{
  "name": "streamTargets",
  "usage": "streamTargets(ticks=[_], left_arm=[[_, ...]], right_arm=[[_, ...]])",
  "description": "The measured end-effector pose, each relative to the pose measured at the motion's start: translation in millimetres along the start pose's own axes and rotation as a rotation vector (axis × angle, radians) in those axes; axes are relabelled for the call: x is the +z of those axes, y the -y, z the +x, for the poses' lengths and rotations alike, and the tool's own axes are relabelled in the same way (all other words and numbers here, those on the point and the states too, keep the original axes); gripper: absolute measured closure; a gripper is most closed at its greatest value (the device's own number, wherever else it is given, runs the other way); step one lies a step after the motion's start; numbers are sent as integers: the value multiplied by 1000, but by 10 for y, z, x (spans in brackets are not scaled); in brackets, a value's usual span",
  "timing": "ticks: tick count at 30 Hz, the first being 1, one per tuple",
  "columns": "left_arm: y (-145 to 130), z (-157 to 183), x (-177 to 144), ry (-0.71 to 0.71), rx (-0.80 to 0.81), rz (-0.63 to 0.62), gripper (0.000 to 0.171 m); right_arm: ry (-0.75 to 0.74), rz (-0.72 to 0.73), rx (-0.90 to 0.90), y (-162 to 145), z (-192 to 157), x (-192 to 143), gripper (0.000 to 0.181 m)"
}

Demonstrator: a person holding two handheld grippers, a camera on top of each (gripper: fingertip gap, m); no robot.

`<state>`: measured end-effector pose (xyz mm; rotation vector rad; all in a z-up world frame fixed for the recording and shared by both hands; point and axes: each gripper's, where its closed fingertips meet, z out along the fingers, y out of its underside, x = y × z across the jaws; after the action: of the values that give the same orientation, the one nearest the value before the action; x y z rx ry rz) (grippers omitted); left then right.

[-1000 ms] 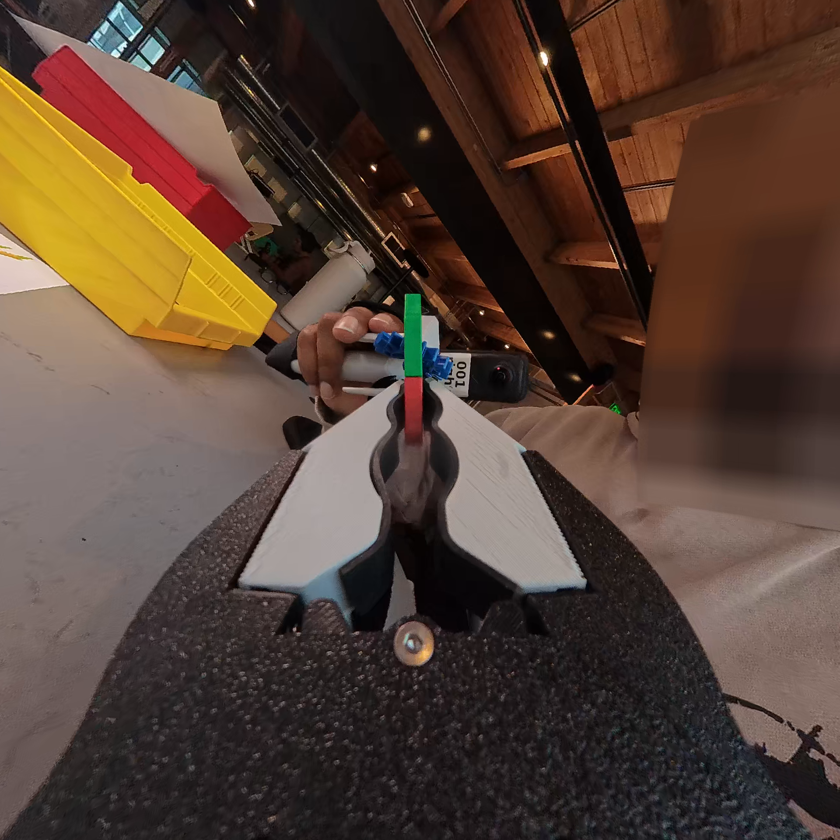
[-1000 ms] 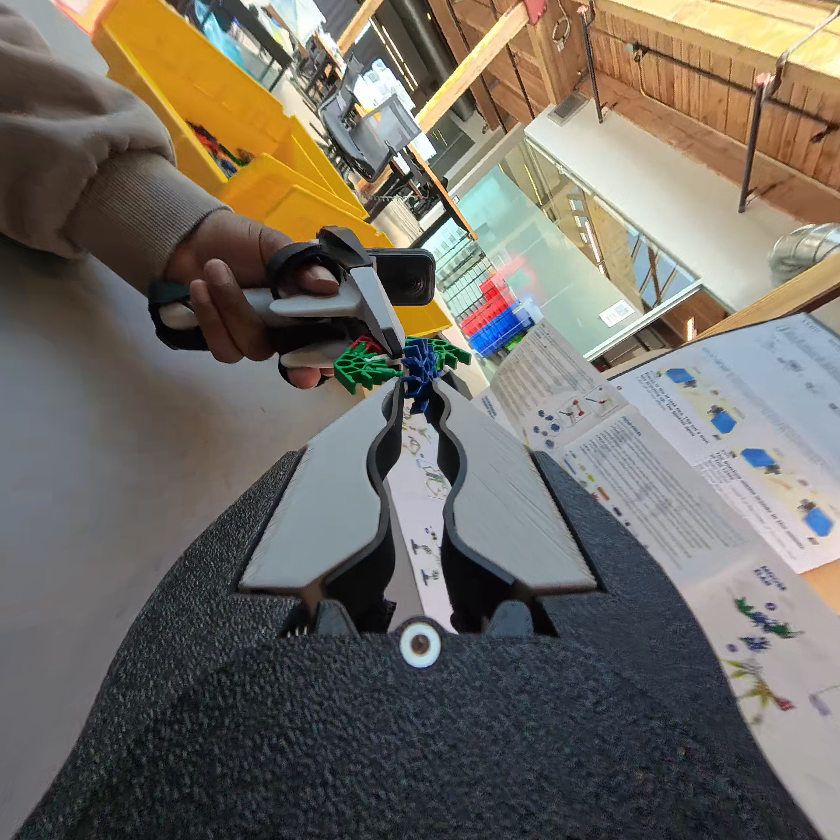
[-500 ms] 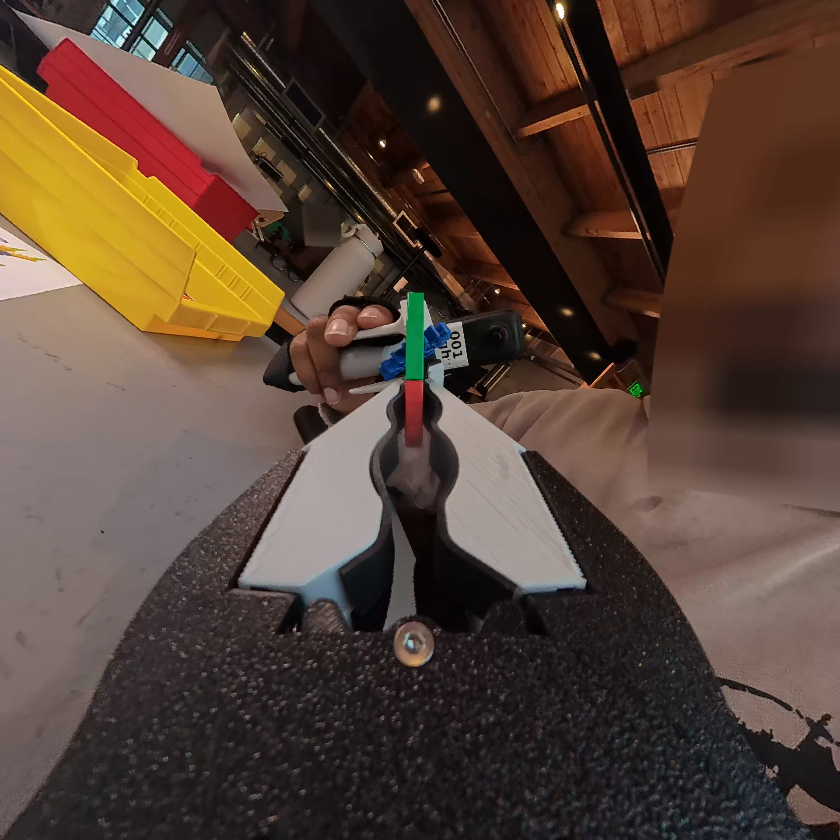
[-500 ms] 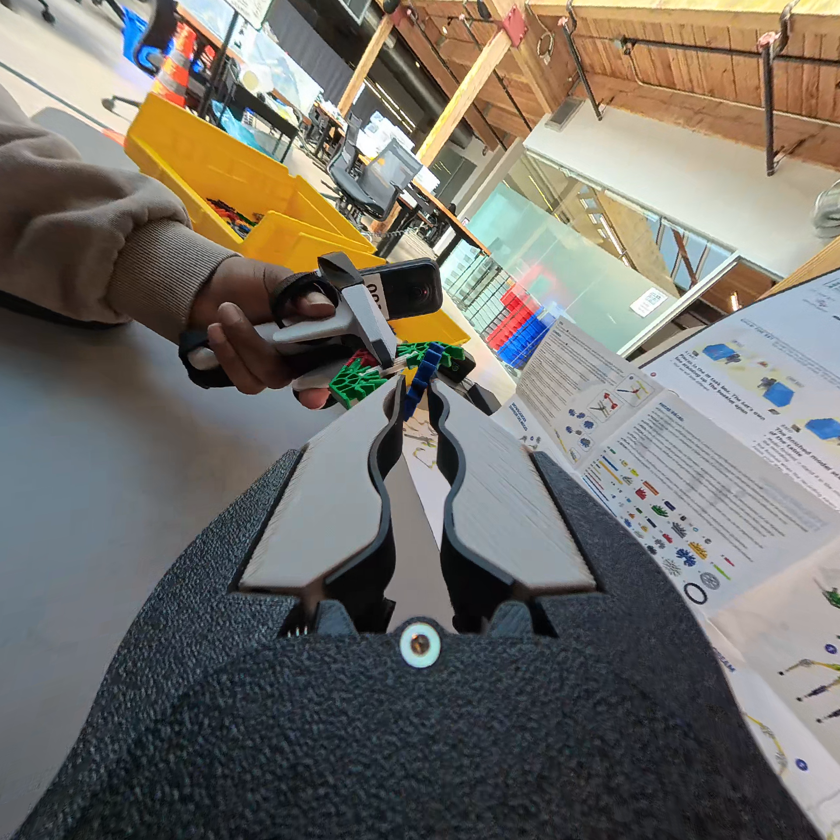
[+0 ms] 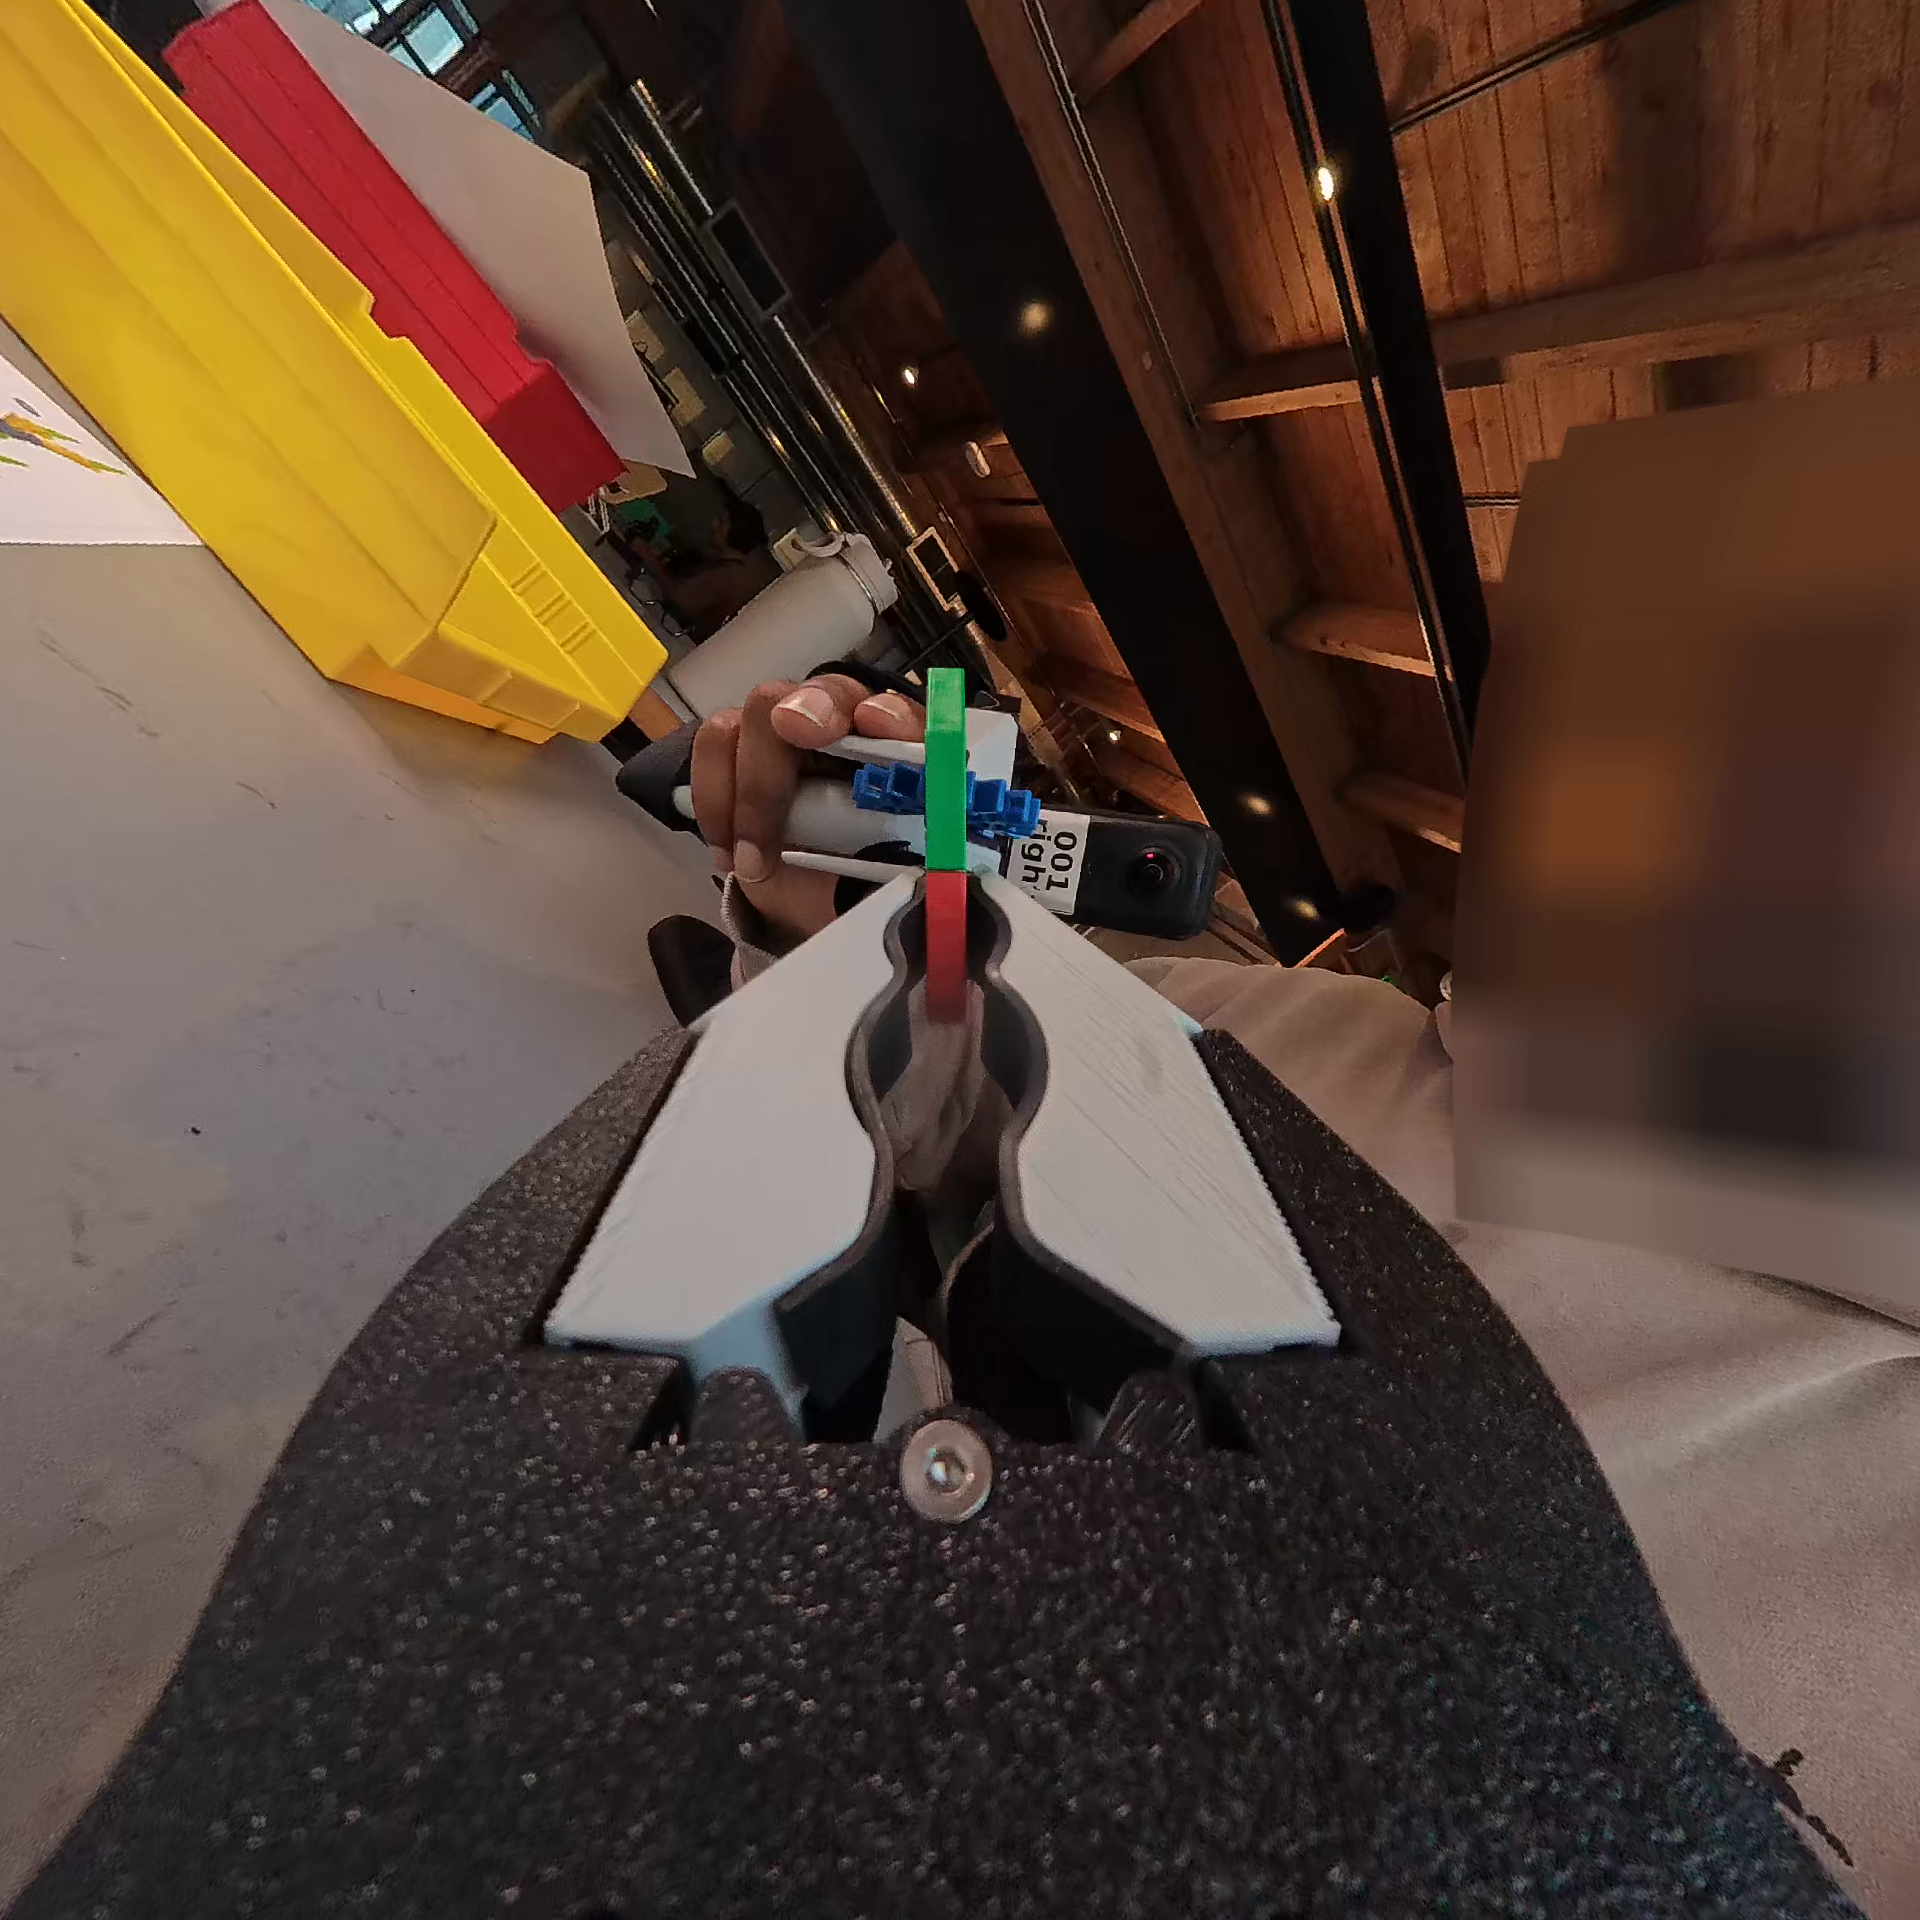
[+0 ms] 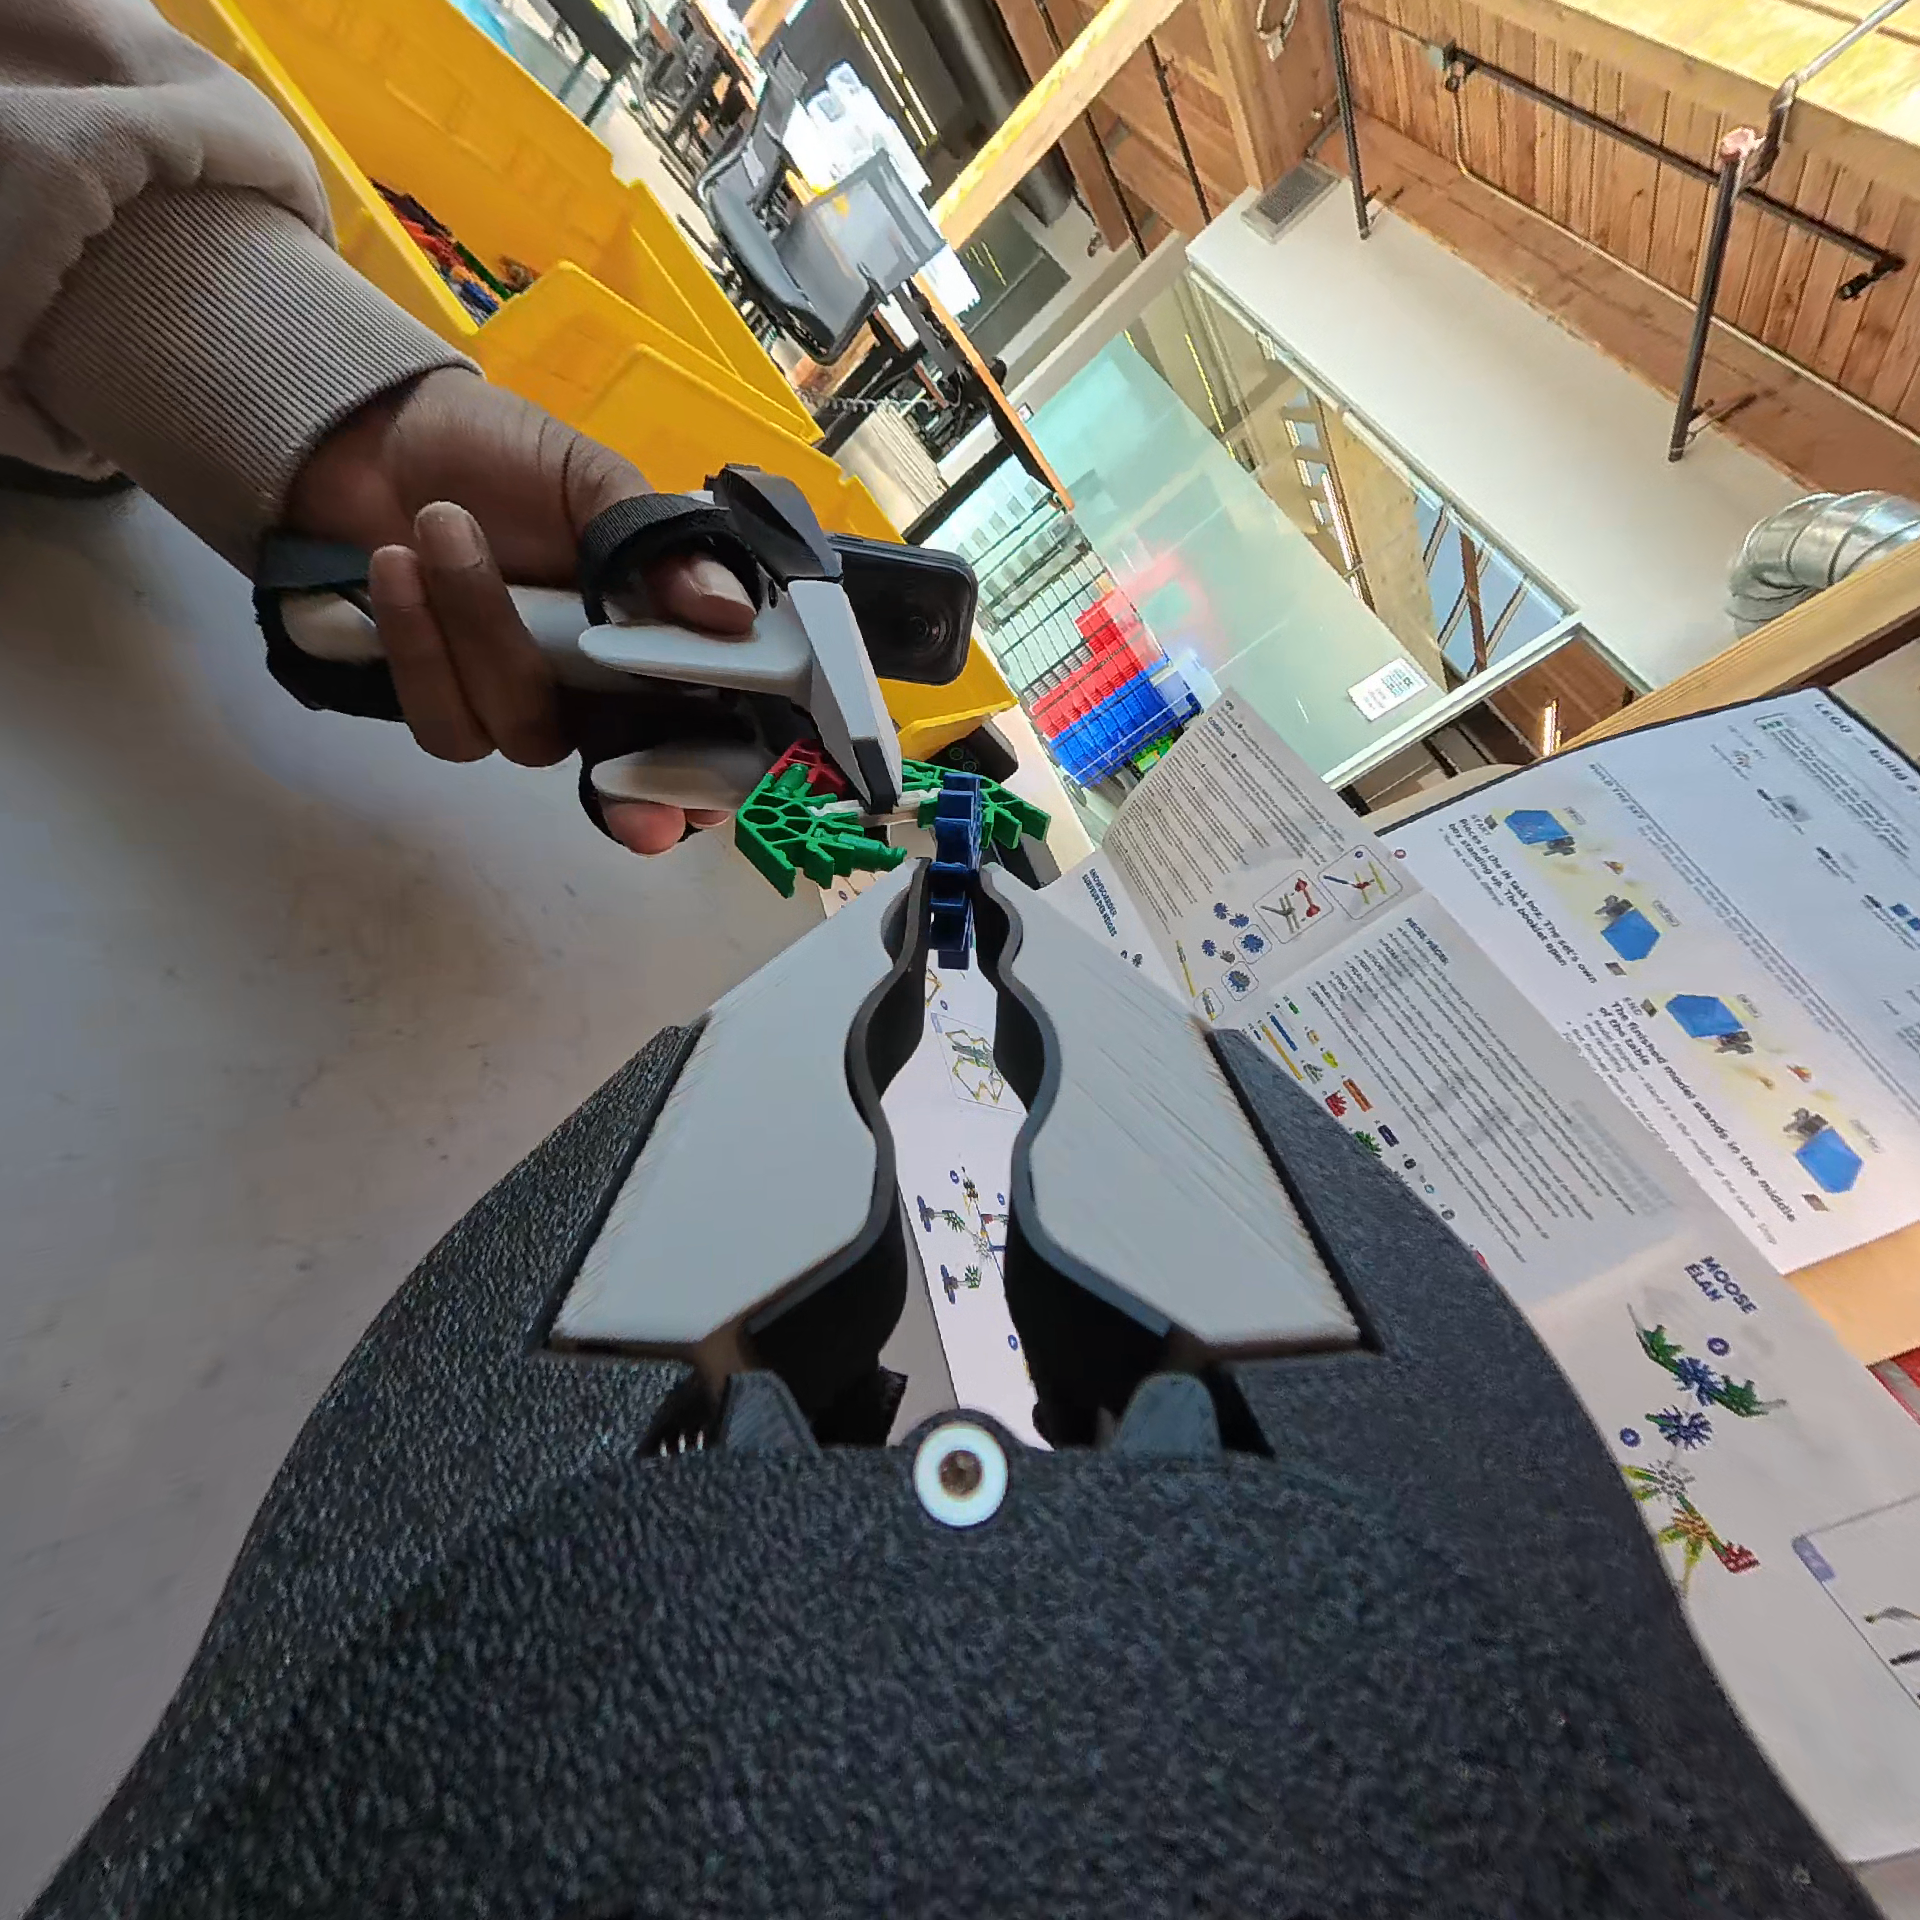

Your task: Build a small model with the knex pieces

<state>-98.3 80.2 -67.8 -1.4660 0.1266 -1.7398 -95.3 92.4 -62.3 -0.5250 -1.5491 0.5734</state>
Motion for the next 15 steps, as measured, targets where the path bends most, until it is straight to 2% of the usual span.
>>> streamTargets(ticks=[5,15], left_arm=[[-18,33,-7,14,68,-31,168],[-32,58,3,-14,45,-38,168]], right_arm=[[17,12,50,29,-13,0,174],[7,39,86,51,21,-21,168]])
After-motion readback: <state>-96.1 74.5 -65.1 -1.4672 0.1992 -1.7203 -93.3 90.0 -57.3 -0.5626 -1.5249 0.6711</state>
